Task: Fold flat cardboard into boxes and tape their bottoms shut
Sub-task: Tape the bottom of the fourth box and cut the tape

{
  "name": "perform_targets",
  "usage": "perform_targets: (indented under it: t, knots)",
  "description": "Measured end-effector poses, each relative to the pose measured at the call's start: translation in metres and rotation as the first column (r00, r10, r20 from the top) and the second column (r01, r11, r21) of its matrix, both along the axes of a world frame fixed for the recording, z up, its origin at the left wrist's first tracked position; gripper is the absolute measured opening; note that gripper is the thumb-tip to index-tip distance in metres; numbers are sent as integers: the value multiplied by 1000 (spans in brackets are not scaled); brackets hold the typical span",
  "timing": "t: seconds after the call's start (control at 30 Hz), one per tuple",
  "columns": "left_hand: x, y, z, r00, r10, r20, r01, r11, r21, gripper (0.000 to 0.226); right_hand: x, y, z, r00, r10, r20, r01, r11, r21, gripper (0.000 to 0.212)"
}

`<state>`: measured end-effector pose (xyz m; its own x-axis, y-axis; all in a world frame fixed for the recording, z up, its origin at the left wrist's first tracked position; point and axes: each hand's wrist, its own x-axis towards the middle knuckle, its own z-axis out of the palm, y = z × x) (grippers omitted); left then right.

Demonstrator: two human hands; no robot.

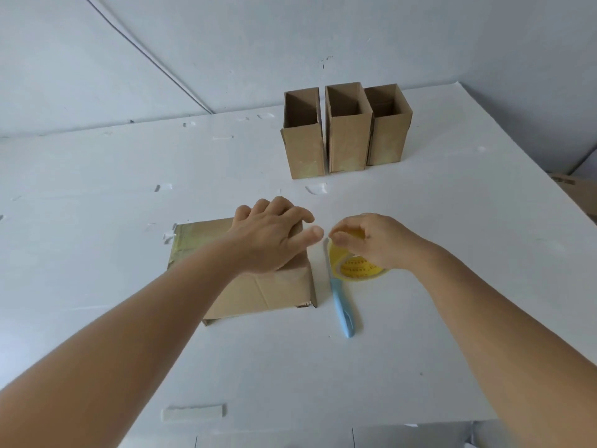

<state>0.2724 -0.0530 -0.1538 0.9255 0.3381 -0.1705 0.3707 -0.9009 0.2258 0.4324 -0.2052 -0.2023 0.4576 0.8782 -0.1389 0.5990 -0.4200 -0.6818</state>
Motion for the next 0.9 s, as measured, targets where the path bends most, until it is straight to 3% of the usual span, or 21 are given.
perform_targets:
  t: [0.1, 0.23, 0.3, 0.47, 0.6, 0.8, 0.9]
  knots:
    - [26, 0, 10, 990, 30, -136, -26, 999, 29, 36, -2, 1, 3, 994, 3, 110, -2, 1000, -4, 31]
    - [70, -1, 27, 925, -161, -346, 172, 985, 1, 56, -5, 6, 10, 989, -70, 129, 78, 996, -54, 23]
    - [85, -1, 29, 903, -210, -374, 203, 977, -60, 52, -7, 7, 14, 982, -88, 166, 99, 993, -60, 20]
    - [89, 7, 14, 901, -276, -335, 157, 927, -341, 20, -13, 6, 21, 960, -131, 247, 140, 990, -19, 11]
    - [87, 15, 5, 948, -223, -226, 106, 894, -436, 11, -21, 2, 23, 938, -225, 262, 197, 972, 131, 18]
    - [82, 19, -1, 980, -166, -107, 94, 868, -487, 7, -40, -9, 13, 872, -313, 375, 215, 935, 281, 60]
    - [81, 18, -2, 992, -106, -74, 56, 865, -499, 8, -61, -18, 1, 825, -457, 333, 321, 863, 391, 79]
